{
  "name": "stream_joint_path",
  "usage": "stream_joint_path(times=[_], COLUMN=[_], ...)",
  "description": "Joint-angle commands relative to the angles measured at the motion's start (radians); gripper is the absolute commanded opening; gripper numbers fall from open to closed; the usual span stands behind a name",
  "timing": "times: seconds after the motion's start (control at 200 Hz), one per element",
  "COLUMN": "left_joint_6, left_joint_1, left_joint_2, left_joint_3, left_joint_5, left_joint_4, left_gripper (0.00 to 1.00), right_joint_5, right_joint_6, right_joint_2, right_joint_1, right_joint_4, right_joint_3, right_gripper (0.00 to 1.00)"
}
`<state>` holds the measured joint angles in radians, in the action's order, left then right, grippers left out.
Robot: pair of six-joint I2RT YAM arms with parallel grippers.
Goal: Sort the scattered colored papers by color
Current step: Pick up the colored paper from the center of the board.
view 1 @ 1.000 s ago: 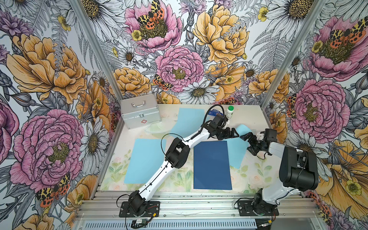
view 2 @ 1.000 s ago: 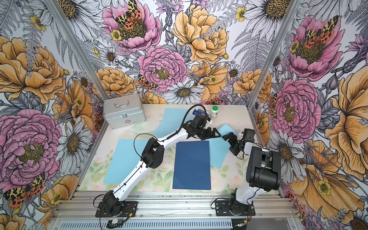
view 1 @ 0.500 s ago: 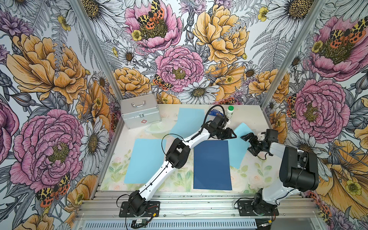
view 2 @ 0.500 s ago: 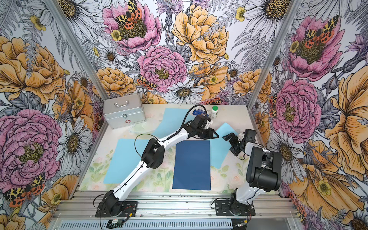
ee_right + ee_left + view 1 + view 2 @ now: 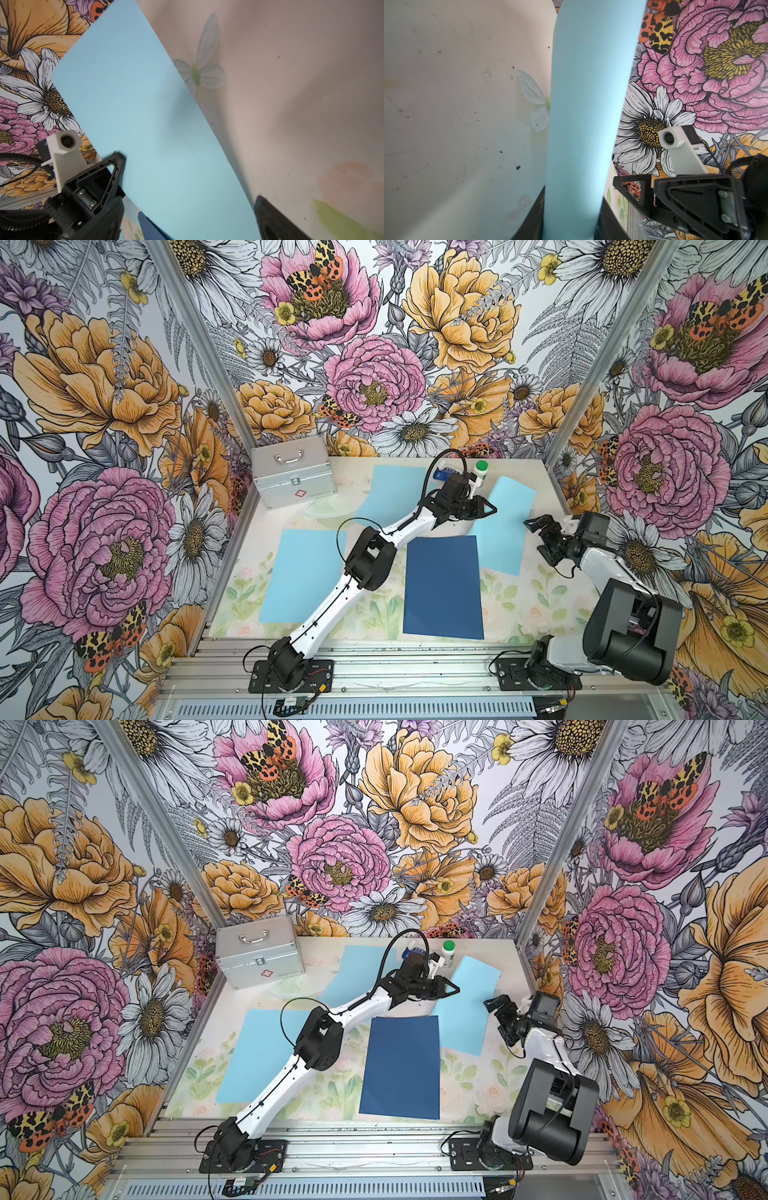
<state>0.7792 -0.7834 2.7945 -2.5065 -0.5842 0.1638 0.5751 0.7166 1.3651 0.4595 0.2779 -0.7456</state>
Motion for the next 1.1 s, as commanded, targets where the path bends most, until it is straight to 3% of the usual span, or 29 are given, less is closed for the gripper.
stream_joint_path(times=[0.0, 0.425, 0.686, 0.826, 0.926, 1.091], left_joint_6=[0.025, 0.025, 0.031, 0.008, -0.021, -0.053], left_joint_1=[0.018, 0.045, 0.061, 0.072, 0.081, 0.1], left_joint_2=[-0.061, -0.18, -0.302, -0.399, -0.475, -0.555], left_joint_3=[0.016, 0.045, 0.15, 0.241, 0.322, 0.426], left_joint_5=[-0.003, -0.224, -0.356, -0.456, -0.516, -0.529], left_joint_4=[-0.109, -0.249, -0.319, -0.32, -0.319, -0.319], left_gripper=[0.33, 0.27, 0.26, 0.25, 0.25, 0.25], right_joint_5=[-0.039, 0.004, 0.064, 0.134, 0.238, 0.31], right_joint_6=[-0.048, -0.065, -0.07, -0.042, 0.028, 0.078], right_joint_2=[-0.056, -0.19, -0.298, -0.304, -0.302, -0.332], right_joint_1=[0.008, 0.01, 0.002, -0.012, -0.037, -0.1], right_joint_4=[0.035, -0.019, -0.062, -0.152, -0.318, -0.441], right_joint_3=[-0.018, -0.018, -0.048, -0.03, 0.005, 0.019], right_gripper=[0.98, 0.99, 0.99, 0.98, 0.97, 0.92])
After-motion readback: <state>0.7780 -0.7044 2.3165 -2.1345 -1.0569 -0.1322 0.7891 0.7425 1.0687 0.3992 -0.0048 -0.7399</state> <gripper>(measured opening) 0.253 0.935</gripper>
